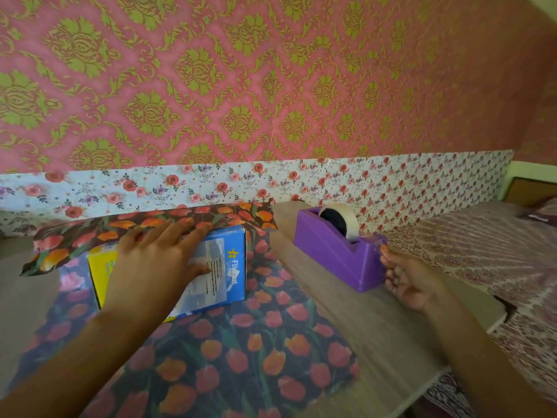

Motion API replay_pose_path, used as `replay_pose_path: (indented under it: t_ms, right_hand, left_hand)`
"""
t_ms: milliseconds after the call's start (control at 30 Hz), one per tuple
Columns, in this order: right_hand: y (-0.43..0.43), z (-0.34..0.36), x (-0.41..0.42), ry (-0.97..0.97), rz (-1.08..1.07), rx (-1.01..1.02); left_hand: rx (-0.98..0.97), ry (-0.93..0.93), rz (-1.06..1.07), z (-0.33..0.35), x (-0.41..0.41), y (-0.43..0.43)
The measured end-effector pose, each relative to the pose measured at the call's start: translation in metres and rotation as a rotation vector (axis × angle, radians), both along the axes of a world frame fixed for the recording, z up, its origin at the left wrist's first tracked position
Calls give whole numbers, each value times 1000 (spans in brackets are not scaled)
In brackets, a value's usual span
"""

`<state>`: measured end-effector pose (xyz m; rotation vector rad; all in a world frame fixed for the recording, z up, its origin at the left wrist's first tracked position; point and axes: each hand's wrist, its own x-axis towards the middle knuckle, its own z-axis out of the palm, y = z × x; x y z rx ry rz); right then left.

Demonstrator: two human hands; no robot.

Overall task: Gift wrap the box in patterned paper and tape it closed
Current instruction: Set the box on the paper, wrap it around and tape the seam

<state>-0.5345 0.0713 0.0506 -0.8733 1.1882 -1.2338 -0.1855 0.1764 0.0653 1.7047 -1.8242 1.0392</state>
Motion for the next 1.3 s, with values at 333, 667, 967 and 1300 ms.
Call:
replay_pose_path:
  t_ms: [333,667,967,1300]
  right_hand:
    - [9,-11,25,-297,-32,111]
    - [46,-9,58,-528,-32,36]
    - [61,67,167,-37,126,-493]
    - [25,66,218,191,233,-473]
  left_hand:
    - [23,23,17,0,-2,-2]
    - [42,29,81,0,-5,-3]
    - [16,56,147,2,-11,3]
    - [36,77,102,0,-10,-1]
